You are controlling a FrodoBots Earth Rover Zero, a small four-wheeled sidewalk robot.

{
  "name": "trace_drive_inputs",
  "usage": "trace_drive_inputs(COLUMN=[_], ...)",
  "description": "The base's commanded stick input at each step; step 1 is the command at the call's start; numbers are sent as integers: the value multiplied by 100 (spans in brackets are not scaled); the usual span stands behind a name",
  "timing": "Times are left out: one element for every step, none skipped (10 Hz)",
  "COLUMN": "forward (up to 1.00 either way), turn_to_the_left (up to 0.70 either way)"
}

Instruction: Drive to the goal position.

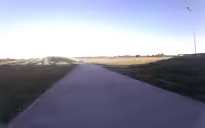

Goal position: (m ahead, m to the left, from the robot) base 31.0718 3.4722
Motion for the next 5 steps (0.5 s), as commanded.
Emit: trace_drive_inputs(forward=[70, 70, 70, 70, 70], turn_to_the_left=[0, 0, 0, 0, 0])
